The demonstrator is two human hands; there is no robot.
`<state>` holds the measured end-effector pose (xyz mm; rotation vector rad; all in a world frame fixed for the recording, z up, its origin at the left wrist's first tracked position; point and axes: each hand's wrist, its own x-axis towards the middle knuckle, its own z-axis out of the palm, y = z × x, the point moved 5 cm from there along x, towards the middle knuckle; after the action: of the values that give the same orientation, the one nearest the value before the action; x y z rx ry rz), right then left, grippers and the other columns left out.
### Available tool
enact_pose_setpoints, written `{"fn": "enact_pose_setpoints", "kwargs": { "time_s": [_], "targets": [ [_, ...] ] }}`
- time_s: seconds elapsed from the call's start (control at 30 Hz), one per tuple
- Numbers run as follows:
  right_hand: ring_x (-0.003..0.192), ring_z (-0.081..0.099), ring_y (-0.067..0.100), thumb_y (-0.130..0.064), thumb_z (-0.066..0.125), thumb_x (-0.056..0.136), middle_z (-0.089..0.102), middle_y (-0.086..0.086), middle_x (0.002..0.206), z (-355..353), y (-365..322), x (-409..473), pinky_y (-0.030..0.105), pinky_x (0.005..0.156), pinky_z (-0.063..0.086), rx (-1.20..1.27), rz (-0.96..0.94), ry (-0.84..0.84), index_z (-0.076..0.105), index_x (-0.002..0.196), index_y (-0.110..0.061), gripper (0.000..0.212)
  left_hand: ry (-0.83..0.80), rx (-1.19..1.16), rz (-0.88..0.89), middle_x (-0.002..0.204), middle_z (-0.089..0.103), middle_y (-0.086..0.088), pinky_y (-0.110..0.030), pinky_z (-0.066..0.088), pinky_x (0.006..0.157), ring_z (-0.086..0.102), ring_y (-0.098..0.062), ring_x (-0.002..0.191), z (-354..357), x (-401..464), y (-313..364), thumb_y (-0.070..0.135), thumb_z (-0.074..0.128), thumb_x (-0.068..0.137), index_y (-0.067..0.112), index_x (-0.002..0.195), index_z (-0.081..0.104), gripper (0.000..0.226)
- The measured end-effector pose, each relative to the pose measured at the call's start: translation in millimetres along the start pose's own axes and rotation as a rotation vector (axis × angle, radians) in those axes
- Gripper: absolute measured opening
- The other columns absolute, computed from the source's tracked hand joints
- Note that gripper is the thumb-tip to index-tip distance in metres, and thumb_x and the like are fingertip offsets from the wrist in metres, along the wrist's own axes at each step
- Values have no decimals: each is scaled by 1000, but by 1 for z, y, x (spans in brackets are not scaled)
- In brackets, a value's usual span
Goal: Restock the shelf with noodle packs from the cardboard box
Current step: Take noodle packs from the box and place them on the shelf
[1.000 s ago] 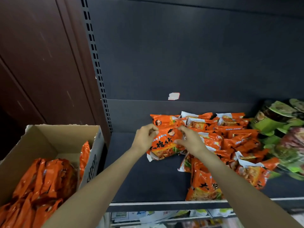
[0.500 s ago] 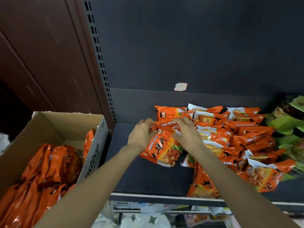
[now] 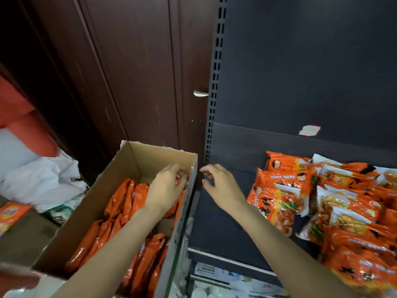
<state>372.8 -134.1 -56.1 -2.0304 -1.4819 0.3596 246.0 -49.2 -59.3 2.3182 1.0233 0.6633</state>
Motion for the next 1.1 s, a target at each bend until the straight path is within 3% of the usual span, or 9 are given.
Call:
{"fn": "enact_pose_setpoints", "kwargs": {
  "time_s": [0.17, 0.33, 0.53, 0.67, 0.77, 0.87, 0.93, 1.0, 1.1],
  "targets": [
    [106, 54, 18, -15, 53, 92, 52, 0, 114, 66, -56, 31, 32, 91, 46, 1, 31, -86, 55, 122, -18, 30, -53, 61, -85, 92, 60, -4, -29, 47, 80, 61, -23, 86, -46, 2, -91, 7, 57, 84, 11, 104, 62, 20],
    [127, 41, 21, -17, 55, 92, 44, 7, 136, 134, -69, 53, 33, 106, 36, -56, 177, -220, 44, 135, -15, 45, -214, 88, -91, 107, 56, -5, -21, 39, 89, 57, -22, 106, -55, 9, -156, 14, 57, 88, 11, 117, 58, 29],
    [141, 19, 29, -17, 56, 92, 19, 11, 154, 192, -48, 62, 39, 116, 22, -117, 399, -309, 21, 149, -18, 67, -476, 143, -123, 144, 37, -9, -32, 30, 110, 34, -26, 134, -26, 15, -197, 23, 60, 89, 14, 140, 38, 56],
    [138, 28, 30, -8, 56, 90, 26, 13, 150, 215, -31, 64, 40, 114, 28, -176, 460, -386, 21, 149, -23, 70, -618, 169, -157, 157, 14, -7, -34, 13, 119, 6, -22, 146, -3, 16, -219, 33, 60, 90, 16, 149, 23, 72],
    [140, 23, 32, 5, 55, 86, 20, 10, 152, 221, -24, 65, 43, 114, 28, -265, 464, -401, 24, 148, -23, 75, -612, 173, -116, 157, 15, -3, -35, 9, 119, 0, -21, 146, 4, 16, -224, 37, 57, 91, 17, 148, 24, 69],
    [138, 23, 33, 5, 52, 88, 16, 12, 150, 223, -21, 66, 42, 114, 27, -337, 458, -380, 27, 147, -21, 69, -550, 266, -55, 155, 23, -2, -37, 14, 118, 5, -21, 145, 3, 18, -227, 40, 56, 90, 19, 146, 31, 64],
    [127, 39, 30, 0, 49, 92, 28, 16, 142, 219, -21, 67, 35, 108, 36, -380, 457, -350, 30, 144, -18, 58, -491, 331, -20, 151, 30, -1, -35, 17, 116, 12, -22, 143, 2, 19, -226, 41, 55, 90, 21, 142, 37, 59],
    [110, 55, 28, 3, 43, 93, 49, 15, 125, 211, -23, 71, 33, 92, 47, -446, 428, -315, 40, 134, -14, 45, -422, 340, -3, 146, 37, -1, -34, 20, 113, 19, -22, 139, 0, 23, -223, 39, 54, 91, 21, 139, 42, 53],
    [101, 60, 29, 2, 40, 92, 60, 11, 111, 201, -32, 79, 36, 80, 50, -541, 357, -262, 52, 115, -12, 29, -375, 318, 15, 140, 42, -1, -33, 27, 107, 28, -21, 132, 2, 31, -221, 35, 52, 93, 21, 135, 46, 46]
  ]
}}
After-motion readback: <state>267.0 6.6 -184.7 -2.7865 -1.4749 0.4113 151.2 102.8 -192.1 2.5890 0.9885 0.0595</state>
